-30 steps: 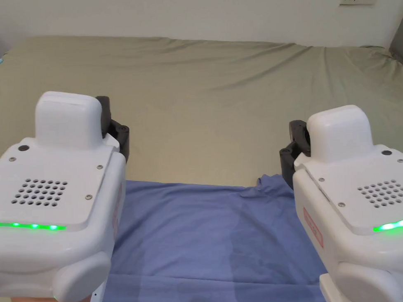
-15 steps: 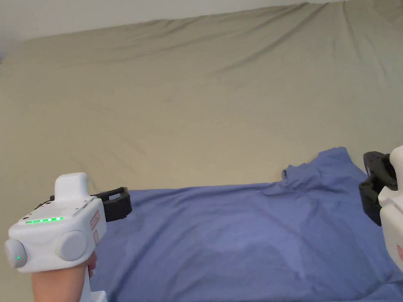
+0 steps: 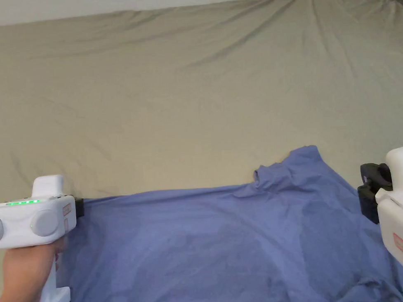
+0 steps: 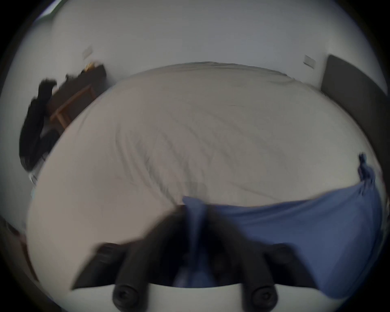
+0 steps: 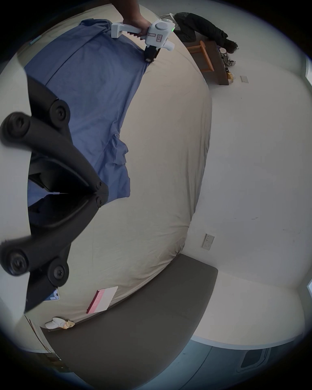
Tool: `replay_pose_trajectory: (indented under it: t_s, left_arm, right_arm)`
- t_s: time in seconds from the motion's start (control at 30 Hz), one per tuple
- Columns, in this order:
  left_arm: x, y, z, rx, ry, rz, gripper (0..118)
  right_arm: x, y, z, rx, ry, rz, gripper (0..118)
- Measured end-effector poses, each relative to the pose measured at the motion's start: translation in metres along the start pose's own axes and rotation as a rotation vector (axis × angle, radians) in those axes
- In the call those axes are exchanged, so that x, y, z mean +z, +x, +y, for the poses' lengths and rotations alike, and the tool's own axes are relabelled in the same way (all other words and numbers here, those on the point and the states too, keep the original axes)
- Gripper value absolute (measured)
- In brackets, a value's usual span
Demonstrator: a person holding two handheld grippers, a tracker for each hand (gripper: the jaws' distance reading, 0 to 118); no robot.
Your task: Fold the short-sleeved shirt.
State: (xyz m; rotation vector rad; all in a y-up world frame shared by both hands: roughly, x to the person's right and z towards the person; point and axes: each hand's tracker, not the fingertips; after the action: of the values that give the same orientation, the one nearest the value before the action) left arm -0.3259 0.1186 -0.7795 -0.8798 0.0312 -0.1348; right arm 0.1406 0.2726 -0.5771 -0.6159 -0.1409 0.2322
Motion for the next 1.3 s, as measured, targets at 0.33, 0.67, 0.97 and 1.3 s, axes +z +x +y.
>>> replay_pose_trajectory:
  t_s: [0.33, 0.67, 0.97, 1.3]
  left_arm:
    - [0.116, -0.006, 0.010, -0.042, 0.201, -0.012, 1]
    - [0.163, 0.000, -0.017, -0.104, 0.240, -0.002, 1]
    - [0.152, 0.001, -0.038, -0.080, 0.204, 0.019, 1]
    - [0.200, -0.016, -0.024, -0.079, 0.241, 0.018, 1]
  right_arm:
    - [-0.105, 0.037, 0.011, -0.059, -0.213, 0.091, 78]
    - [-0.228, 0.053, -0.049, -0.115, -0.550, 0.089, 92]
    - [-0.195, 0.037, -0.033, 0.004, -0.448, 0.128, 2]
    - [-0.092, 0.066, 0.014, -0.044, -0.316, 0.156, 2]
